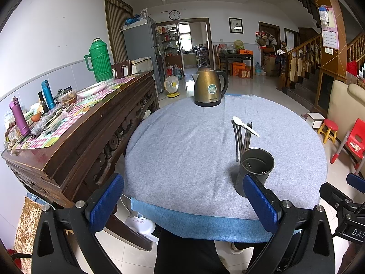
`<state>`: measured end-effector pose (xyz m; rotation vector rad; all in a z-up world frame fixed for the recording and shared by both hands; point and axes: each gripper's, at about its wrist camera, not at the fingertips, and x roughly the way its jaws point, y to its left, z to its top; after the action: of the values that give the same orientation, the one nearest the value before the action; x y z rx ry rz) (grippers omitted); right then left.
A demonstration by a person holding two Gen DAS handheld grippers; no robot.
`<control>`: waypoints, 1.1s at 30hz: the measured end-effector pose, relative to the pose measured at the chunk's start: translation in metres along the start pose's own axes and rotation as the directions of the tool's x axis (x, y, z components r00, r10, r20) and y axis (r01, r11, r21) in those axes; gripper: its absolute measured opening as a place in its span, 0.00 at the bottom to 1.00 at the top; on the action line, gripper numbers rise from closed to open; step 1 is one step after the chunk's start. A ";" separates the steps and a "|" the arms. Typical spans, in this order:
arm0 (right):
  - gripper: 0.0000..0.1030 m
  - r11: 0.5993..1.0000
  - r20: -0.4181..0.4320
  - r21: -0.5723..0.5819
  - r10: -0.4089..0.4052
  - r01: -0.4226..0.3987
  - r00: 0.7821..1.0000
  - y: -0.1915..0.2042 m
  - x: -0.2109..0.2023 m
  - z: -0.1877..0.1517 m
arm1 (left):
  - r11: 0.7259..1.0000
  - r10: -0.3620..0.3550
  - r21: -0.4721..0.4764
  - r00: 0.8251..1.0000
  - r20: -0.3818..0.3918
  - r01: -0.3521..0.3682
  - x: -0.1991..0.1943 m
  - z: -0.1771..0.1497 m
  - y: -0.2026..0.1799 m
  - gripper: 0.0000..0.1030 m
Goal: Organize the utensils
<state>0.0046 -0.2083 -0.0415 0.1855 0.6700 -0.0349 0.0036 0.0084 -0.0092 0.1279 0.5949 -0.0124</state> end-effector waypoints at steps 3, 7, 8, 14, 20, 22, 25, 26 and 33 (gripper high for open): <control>1.00 1.000 0.000 -0.001 -0.001 0.001 1.000 0.000 0.000 0.000 | 1.000 -0.001 -0.001 1.000 0.000 0.001 0.001 -0.001 0.000 1.00; 1.00 1.000 -0.003 -0.002 -0.003 0.003 1.000 -0.001 0.003 0.001 | 1.000 -0.001 0.001 1.000 -0.002 0.001 0.002 -0.001 -0.001 1.00; 1.00 1.000 -0.004 -0.002 -0.005 0.005 1.000 -0.001 0.004 0.002 | 1.000 -0.002 0.001 1.000 -0.004 0.002 0.003 0.000 -0.001 1.00; 1.00 1.000 -0.014 -0.010 -0.016 0.016 1.000 -0.004 0.015 0.009 | 1.000 -0.001 -0.001 1.000 -0.024 0.001 0.018 0.008 -0.004 1.00; 1.00 1.000 -0.034 -0.005 -0.028 0.028 0.999 -0.010 0.034 0.022 | 1.000 -0.001 0.003 0.999 -0.052 0.002 0.044 0.017 -0.006 1.00; 1.00 0.999 -0.041 -0.007 -0.034 0.034 0.999 -0.012 0.043 0.030 | 1.000 -0.002 0.003 0.998 -0.061 0.002 0.054 0.021 -0.006 1.00; 1.00 0.999 -0.048 -0.015 -0.045 0.044 0.998 -0.014 0.056 0.041 | 1.000 -0.010 0.006 0.997 -0.079 0.010 0.073 0.028 -0.007 1.00; 1.00 0.999 -0.051 -0.017 -0.047 0.046 0.998 -0.017 0.062 0.047 | 1.000 -0.013 0.008 0.996 -0.086 0.014 0.081 0.031 -0.006 1.00; 1.00 0.999 -0.087 0.015 -0.045 0.046 0.995 -0.041 0.110 0.097 | 0.999 -0.030 0.009 0.992 -0.124 0.031 0.139 0.055 -0.006 1.00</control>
<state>0.1467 -0.2638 -0.0417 0.1888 0.7605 -0.0766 0.1497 -0.0011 -0.0426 0.1307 0.7210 -0.0374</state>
